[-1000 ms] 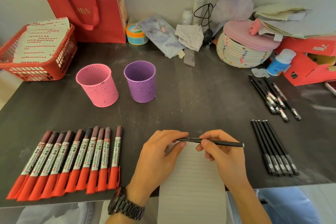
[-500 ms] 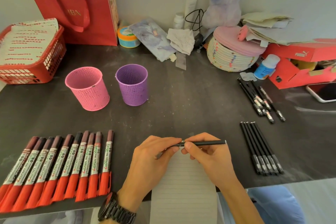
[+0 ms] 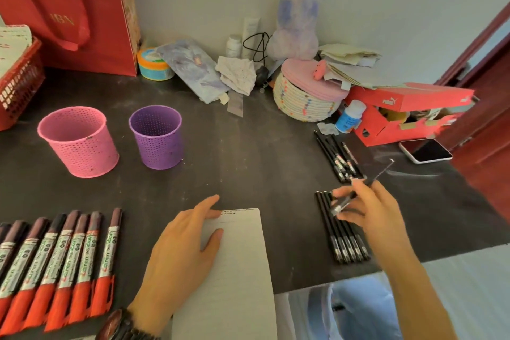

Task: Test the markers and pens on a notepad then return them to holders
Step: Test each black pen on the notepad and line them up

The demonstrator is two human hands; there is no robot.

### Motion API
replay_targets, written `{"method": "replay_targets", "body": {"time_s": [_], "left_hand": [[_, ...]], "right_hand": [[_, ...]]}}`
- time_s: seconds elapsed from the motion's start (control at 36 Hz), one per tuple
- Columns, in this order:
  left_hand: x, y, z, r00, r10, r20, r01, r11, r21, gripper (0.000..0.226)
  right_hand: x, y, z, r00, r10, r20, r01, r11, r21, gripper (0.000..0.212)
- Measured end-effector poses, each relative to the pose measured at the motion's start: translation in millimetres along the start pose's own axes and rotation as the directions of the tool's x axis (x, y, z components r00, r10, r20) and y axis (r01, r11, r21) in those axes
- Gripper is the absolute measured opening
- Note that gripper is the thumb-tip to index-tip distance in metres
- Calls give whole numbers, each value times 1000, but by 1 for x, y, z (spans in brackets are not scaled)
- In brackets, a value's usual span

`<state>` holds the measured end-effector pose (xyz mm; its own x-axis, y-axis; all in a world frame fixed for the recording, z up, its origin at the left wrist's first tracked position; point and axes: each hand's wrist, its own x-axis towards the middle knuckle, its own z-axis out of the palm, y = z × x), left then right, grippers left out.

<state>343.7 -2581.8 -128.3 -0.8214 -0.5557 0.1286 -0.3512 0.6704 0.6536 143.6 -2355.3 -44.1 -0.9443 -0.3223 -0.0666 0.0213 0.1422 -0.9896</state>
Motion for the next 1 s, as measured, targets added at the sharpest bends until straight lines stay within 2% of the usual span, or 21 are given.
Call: {"method": "replay_targets", "body": {"time_s": [0.08,0.14,0.19,0.31,0.47,0.56,1.0], "left_hand": [[1,-2,0,999,-38,18,39,998,-43,63],[1,-2,0,998,-61,29,62,997,-48,63],[2,-2,2,997,-76,32,78,996,-39,64],[2,-3,4,995,-97,27,98,994,-38,65],[1,-3,3,994,-101,47,102,994,-33,64],[1,-1,2,994,-99,54,101,995,-27,63],[4,-4,4,991,-120,61,122,992,-31,62]], "right_hand": [[17,-2,-45,1000,26,-13,-28,971,-236,23],[26,-2,-67,999,42,29,-25,901,-434,31],[31,-1,-82,994,87,64,-32,803,-595,30],[38,9,-95,984,159,83,-43,662,-749,19],[40,24,-89,976,204,79,-53,571,-819,35],[39,26,-87,977,191,92,-25,531,-847,34],[35,38,-83,981,169,100,-20,595,-803,18]]}}
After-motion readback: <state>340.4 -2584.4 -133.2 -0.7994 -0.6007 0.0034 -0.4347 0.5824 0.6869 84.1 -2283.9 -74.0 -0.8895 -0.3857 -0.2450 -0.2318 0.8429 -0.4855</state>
